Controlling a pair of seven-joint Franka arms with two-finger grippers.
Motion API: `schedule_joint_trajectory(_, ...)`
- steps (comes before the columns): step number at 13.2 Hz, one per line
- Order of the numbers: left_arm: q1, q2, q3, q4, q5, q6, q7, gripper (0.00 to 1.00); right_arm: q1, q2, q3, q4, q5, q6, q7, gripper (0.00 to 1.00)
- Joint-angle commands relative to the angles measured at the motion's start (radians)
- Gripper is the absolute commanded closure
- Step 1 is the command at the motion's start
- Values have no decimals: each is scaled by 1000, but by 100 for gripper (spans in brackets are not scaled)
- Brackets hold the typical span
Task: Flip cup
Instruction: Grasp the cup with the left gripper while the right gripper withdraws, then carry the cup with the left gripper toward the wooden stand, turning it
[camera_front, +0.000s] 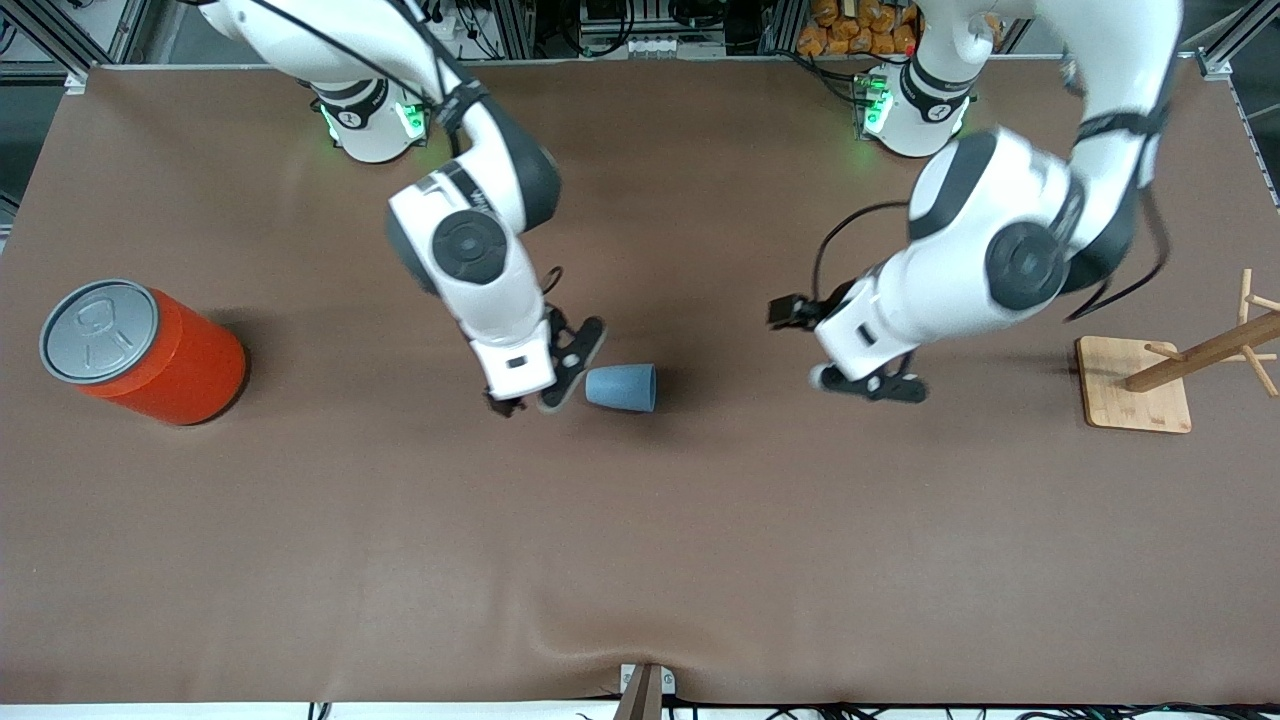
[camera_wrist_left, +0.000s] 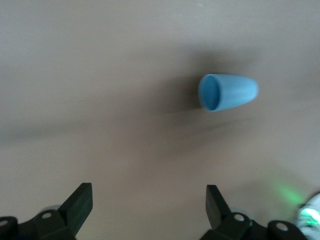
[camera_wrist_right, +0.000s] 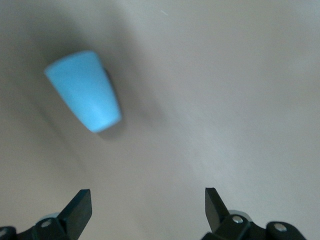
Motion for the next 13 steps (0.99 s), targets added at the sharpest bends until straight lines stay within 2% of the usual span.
schedule_joint_trajectory(1, -10, 107, -1, 24, -113, 91, -7, 0, -69, -99, 0, -38, -17, -52, 82, 0)
schedule_joint_trajectory(3, -29, 182, -1, 24, -213, 189, 10, 0, -104, -127, -24, -38, -18, -97, 157, 0)
schedule_joint_trajectory(6, -100, 271, -1, 24, -378, 362, 22, 0, -162, -144, -102, -15, -25, -105, 165, 0)
schedule_joint_trajectory(9, -125, 346, -1, 51, -504, 391, 120, 0, -301, -196, -109, -15, -14, -146, 165, 0)
schedule_joint_trajectory(13, -131, 403, -1, 51, -635, 392, 250, 15, -397, -300, -110, -33, -12, -240, 165, 0)
